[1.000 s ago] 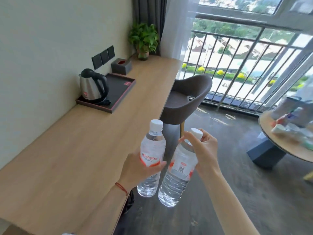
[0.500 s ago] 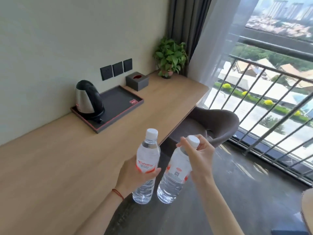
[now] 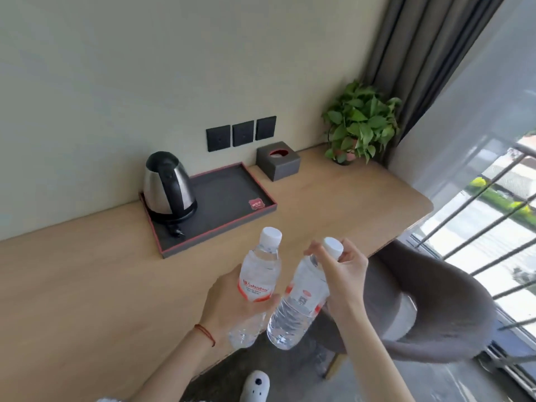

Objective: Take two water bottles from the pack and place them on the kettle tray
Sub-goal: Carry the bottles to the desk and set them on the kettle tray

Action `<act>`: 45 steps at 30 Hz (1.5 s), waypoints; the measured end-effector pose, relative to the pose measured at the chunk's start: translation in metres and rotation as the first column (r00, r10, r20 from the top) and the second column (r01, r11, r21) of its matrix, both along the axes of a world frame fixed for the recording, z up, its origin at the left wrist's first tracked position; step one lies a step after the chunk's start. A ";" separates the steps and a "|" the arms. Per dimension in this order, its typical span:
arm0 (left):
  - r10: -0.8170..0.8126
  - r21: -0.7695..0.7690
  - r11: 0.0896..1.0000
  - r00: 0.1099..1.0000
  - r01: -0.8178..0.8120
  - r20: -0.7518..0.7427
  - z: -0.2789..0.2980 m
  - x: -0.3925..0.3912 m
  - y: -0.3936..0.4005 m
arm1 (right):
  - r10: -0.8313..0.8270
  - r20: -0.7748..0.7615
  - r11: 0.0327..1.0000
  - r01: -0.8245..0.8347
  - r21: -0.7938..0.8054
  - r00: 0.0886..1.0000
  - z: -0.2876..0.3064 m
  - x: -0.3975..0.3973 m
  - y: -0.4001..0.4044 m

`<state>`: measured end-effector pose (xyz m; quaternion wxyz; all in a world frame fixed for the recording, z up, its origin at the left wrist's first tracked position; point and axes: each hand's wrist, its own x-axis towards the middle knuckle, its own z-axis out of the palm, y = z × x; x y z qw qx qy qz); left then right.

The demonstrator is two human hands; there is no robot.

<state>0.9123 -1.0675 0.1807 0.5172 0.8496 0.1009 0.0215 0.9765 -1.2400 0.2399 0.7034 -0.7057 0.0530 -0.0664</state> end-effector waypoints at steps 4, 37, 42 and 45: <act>0.088 -0.022 0.996 0.996 -0.089 -0.034 -0.001 0.044 0.003 | 0.067 -0.027 0.998 -0.067 -0.003 0.997 0.001 0.055 0.010; 0.677 -0.234 0.683 0.720 -0.692 -0.154 -0.087 0.184 -0.007 | 0.793 0.032 0.579 -0.735 -0.354 0.609 -0.092 0.250 0.065; 0.627 -0.316 0.697 0.761 -0.644 -0.167 -0.086 0.177 -0.003 | 0.862 0.057 0.485 -0.785 -0.386 0.504 -0.096 0.246 0.064; 0.524 -0.381 0.746 0.835 -0.546 -0.170 -0.073 0.174 0.000 | 0.863 0.055 0.473 -0.764 -0.439 0.502 -0.095 0.249 0.065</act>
